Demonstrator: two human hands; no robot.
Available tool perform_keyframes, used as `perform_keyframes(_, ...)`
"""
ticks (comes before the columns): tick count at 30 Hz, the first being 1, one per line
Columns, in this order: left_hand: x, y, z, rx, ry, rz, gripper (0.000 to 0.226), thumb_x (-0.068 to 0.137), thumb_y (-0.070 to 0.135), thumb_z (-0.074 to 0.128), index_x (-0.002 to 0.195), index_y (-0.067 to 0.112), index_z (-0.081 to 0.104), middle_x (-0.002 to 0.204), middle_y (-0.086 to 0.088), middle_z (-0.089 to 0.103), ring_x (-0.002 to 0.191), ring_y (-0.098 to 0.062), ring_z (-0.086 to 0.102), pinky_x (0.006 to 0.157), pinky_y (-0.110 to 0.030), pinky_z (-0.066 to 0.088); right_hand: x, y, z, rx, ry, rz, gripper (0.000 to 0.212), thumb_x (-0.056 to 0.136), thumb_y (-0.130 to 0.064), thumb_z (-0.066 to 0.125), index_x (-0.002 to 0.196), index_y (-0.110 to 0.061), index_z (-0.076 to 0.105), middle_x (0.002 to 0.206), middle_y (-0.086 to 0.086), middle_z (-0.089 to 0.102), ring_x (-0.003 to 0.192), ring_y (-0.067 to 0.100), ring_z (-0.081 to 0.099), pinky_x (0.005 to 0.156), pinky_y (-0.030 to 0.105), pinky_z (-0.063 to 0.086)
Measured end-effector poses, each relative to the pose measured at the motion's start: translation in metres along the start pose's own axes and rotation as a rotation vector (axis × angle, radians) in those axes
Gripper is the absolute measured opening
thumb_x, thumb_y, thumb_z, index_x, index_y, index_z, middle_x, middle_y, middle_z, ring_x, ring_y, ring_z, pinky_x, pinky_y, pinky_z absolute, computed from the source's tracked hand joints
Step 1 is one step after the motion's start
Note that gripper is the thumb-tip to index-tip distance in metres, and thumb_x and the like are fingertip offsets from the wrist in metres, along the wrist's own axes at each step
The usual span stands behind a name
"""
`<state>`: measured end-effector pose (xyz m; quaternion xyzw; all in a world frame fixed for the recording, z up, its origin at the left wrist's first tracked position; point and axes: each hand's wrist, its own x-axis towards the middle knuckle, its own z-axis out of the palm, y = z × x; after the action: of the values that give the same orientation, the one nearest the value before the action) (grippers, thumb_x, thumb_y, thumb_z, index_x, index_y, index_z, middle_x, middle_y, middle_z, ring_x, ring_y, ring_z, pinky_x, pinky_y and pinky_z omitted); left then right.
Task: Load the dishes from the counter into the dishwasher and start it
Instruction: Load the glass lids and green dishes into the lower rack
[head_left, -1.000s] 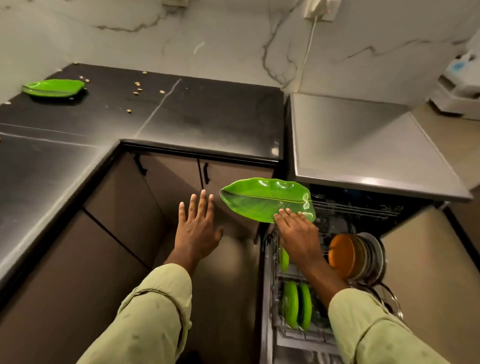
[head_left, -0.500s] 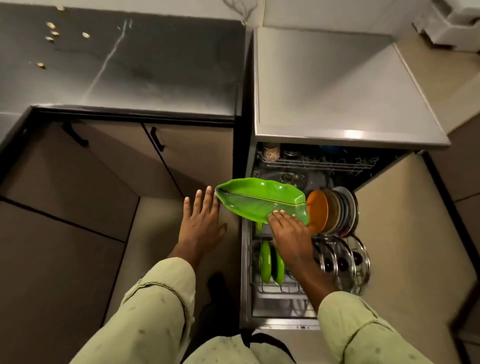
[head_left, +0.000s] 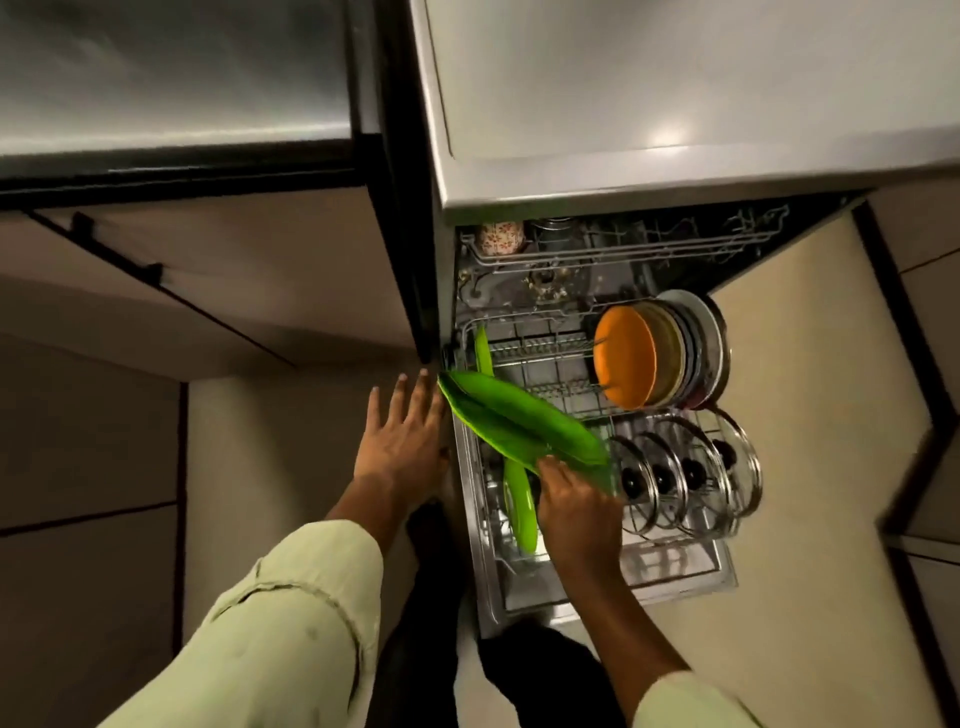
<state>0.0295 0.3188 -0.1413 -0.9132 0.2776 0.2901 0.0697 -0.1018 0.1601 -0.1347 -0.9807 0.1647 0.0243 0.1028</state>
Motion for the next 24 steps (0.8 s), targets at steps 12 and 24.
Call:
perform_keyframes(12, 0.143, 0.024, 0.103, 0.155, -0.14, 0.095, 0.082, 0.101, 0.035, 0.041, 0.156, 0.015, -0.015, 0.164, -0.009, -0.019, 0.152, -0.032, -0.012, 0.119, -0.055, -0.005, 0.105, 0.051, 0.147, 0.337, -0.008, 0.371, 0.012, 0.093, -0.014, 0.059, 0.1, -0.012, 0.069, 0.086, 0.016, 0.071, 0.083, 0.037, 0.066, 0.062, 0.029, 0.03)
perform_keyframes(24, 0.235, 0.012, 0.149, 0.112, -0.235, 0.056, 0.088, 0.098, 0.032, 0.05, 0.156, 0.017, -0.015, 0.164, -0.006, -0.019, 0.152, -0.029, -0.012, 0.121, -0.055, -0.003, 0.169, 0.071, 0.225, 0.528, -0.151, 0.395, 0.047, 0.092, -0.012, 0.062, 0.058, -0.019, 0.03, 0.058, -0.006, 0.036, 0.064, 0.023, 0.039, 0.055, 0.028, 0.012)
